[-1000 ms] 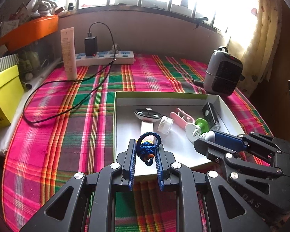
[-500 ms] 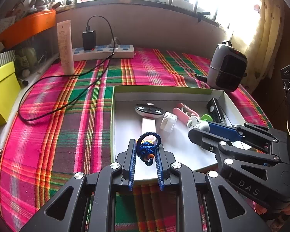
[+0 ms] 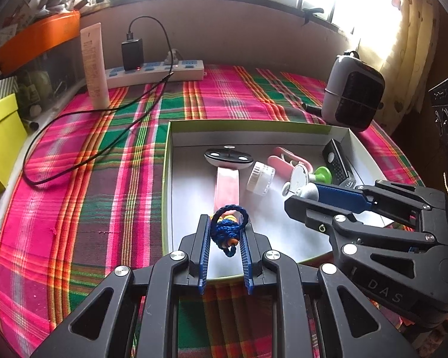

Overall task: Organize objects
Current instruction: 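Lower the egg with the right tool while the left tool lowers the keychain into the tray, opening both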

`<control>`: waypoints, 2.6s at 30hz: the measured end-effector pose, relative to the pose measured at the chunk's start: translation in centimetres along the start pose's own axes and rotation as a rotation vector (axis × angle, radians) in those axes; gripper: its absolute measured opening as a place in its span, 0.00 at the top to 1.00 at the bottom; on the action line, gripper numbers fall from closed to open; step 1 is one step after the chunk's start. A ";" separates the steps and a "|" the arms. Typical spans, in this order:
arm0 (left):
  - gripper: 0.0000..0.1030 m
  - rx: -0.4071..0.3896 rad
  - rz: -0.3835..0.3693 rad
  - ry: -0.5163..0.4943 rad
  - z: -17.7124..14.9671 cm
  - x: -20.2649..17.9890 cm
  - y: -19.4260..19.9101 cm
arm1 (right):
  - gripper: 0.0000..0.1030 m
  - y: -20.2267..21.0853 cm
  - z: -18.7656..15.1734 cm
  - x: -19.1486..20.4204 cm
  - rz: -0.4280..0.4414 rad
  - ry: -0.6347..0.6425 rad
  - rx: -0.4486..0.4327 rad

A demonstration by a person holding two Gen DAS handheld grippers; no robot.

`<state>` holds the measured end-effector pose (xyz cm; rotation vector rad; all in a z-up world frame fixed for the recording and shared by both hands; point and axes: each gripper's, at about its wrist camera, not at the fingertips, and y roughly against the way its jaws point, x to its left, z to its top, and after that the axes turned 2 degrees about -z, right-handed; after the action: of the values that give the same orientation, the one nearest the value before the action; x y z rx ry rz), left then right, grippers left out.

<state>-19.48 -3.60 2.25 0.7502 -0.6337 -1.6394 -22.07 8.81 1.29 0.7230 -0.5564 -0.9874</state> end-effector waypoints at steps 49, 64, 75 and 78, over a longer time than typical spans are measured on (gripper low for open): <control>0.76 -0.001 -0.006 -0.009 -0.3 -0.1 0.0 | 0.73 -0.6 -0.8 0.0 -0.025 -0.015 0.018; 0.68 -0.012 0.003 -0.002 -0.7 -0.1 1.1 | 0.61 0.3 -1.2 -0.2 -0.039 -0.034 0.009; 0.64 -0.038 0.022 0.009 -1.4 0.1 3.0 | 0.61 1.9 -1.9 0.2 -0.049 -0.043 -0.017; 0.63 -0.045 0.029 0.006 -1.7 -0.1 3.5 | 0.61 2.4 -2.1 0.3 -0.050 -0.045 -0.029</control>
<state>-15.95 -4.16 3.78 0.7099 -0.5987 -1.6194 -19.16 10.00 1.82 0.6931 -0.5645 -1.0584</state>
